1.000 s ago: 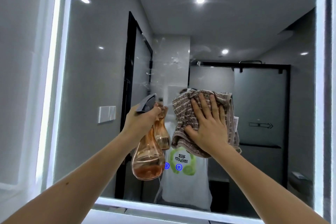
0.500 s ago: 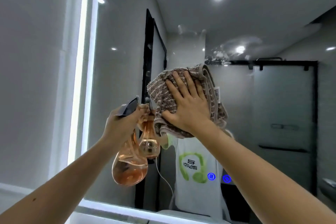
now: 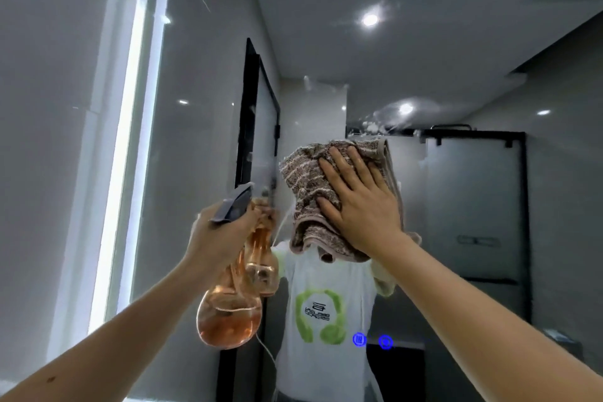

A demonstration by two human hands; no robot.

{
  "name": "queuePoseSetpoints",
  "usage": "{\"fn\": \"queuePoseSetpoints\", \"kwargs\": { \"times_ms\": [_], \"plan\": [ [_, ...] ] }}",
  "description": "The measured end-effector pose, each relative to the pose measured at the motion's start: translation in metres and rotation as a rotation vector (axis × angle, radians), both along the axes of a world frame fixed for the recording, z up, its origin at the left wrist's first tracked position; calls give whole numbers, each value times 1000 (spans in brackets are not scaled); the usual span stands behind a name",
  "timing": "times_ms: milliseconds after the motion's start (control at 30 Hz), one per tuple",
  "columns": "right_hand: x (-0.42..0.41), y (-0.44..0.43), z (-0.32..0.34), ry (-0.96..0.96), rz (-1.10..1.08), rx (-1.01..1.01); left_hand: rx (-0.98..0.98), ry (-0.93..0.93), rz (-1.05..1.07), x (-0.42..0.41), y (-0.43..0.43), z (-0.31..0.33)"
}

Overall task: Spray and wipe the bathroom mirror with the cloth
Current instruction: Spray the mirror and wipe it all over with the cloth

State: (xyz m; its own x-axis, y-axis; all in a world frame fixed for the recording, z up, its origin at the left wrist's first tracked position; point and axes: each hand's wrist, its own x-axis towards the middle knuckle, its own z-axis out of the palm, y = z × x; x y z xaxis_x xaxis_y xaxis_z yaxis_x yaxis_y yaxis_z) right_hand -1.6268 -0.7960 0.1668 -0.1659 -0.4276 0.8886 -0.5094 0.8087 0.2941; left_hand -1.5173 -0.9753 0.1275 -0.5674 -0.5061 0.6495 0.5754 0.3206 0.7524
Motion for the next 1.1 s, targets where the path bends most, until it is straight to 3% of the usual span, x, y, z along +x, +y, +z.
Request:
{"fn": "queuePoseSetpoints", "kwargs": {
  "times_ms": [333,667,1100],
  "plan": [
    [-23,128,-19,-89,-135,-125,-81,69,-87,-30,114,33],
    [-22,129,-23,-174,-46,-129,16,66,-82,-41,165,67],
    [-21,131,-21,-205,-33,-116,-77,70,-14,-39,167,67]
  ]
}}
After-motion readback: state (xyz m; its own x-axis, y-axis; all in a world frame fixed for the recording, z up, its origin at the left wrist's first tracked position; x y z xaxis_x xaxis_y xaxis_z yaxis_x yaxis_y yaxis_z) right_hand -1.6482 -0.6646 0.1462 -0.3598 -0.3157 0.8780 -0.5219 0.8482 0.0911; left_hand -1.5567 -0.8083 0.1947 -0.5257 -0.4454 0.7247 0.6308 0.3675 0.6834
